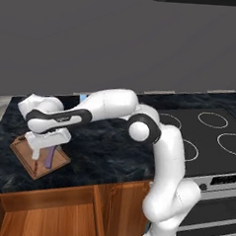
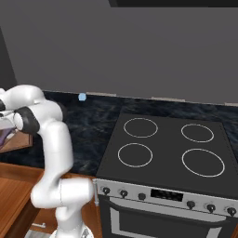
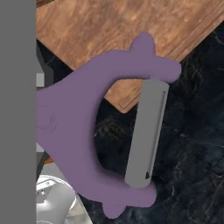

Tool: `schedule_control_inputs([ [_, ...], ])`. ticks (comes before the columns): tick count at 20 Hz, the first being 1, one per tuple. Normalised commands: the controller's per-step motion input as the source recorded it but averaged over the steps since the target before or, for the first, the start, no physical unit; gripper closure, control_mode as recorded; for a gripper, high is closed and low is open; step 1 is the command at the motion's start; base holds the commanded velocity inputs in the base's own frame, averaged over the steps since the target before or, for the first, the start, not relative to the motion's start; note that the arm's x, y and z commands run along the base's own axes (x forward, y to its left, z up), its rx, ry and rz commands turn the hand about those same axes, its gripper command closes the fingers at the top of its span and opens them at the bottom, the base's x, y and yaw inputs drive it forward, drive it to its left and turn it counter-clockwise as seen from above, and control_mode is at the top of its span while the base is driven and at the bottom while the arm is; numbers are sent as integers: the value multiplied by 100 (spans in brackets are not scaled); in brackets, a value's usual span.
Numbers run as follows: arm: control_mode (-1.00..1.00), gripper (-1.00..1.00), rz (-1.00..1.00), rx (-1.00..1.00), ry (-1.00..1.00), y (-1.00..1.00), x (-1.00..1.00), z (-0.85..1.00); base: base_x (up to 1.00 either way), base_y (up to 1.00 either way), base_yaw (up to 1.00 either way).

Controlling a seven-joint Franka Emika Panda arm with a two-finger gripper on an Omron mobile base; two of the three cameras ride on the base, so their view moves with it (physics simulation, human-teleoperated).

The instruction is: Open the drawer on the left and place the cutting tools on the cutting board.

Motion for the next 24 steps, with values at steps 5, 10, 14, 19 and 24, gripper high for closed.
schedule_control_inputs([
  [5,-100,100,9,1,-5,14,5,-8,0,0,0],
  [10,-100,100,8,3,-3,1,5,-21,0,0,0],
  [14,-100,100,12,12,-7,-1,7,-22,0,0,0],
  [19,-100,100,19,23,-7,0,16,-17,0,0,0],
  [24,-100,100,17,23,-2,-1,19,-19,0,0,0],
])
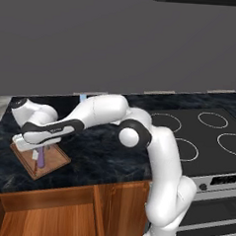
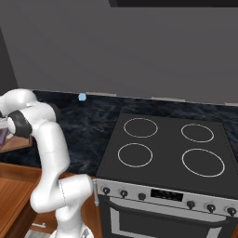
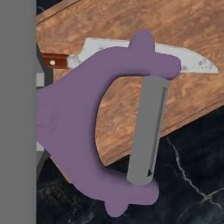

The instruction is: Open the drawer on the left and place the cutting tools on the cutting board.

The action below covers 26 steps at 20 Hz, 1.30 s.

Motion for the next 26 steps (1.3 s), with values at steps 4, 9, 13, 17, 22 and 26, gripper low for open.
schedule_control_inputs([
  [4,-100,100,10,14,0,-1,3,-31,0,0,0],
  [9,-100,100,4,8,0,0,5,-32,0,0,0],
  [13,-100,100,3,7,0,0,29,-17,0,0,0],
  [17,-100,100,1,8,0,0,44,-1,0,0,0],
  [22,-100,100,0,3,0,0,38,-1,0,0,0],
  [26,-100,-100,0,0,0,0,3,-15,0,0,0],
])
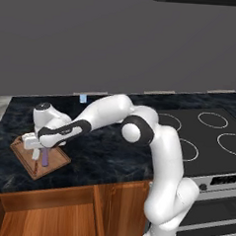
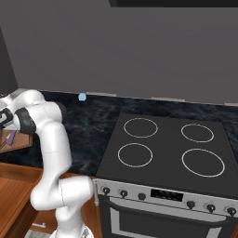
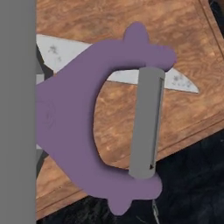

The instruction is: Open the drawer on the left and place the cutting tools on the cutting board.

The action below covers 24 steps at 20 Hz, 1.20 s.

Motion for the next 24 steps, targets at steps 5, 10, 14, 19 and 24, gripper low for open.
schedule_control_inputs([
  [5,-100,-100,0,0,1,15,3,-18,0,0,0],
  [10,-100,-100,0,0,0,1,0,2,0,0,0],
  [14,-100,-100,0,0,0,0,1,34,0,0,0],
  [19,-100,-100,0,0,0,-12,-19,97,0,0,0],
  [24,-100,-100,0,0,1,-49,-57,89,0,0,0],
])
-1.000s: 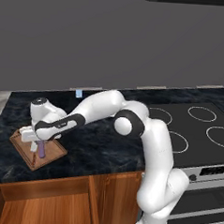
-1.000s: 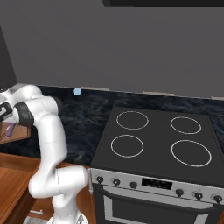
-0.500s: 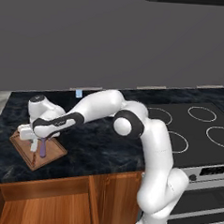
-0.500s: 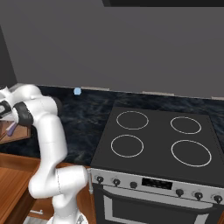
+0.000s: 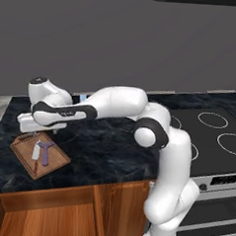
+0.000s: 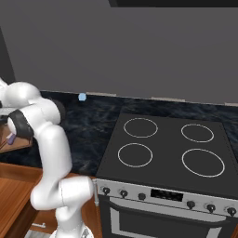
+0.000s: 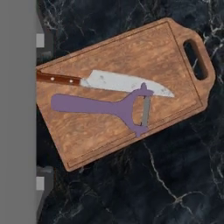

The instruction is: Open the drawer on the left and place the cutting tools on the cutting board.

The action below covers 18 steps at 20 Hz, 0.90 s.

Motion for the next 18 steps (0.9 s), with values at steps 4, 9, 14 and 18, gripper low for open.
schedule_control_inputs([
  [4,-100,-100,0,0,6,-76,-71,54,0,0,0],
  [9,-100,-100,0,0,9,-93,-81,40,0,0,0],
  [14,-100,-100,0,0,6,-100,-92,39,0,0,0],
  [18,-100,-100,3,0,0,-100,-88,34,0,0,0],
])
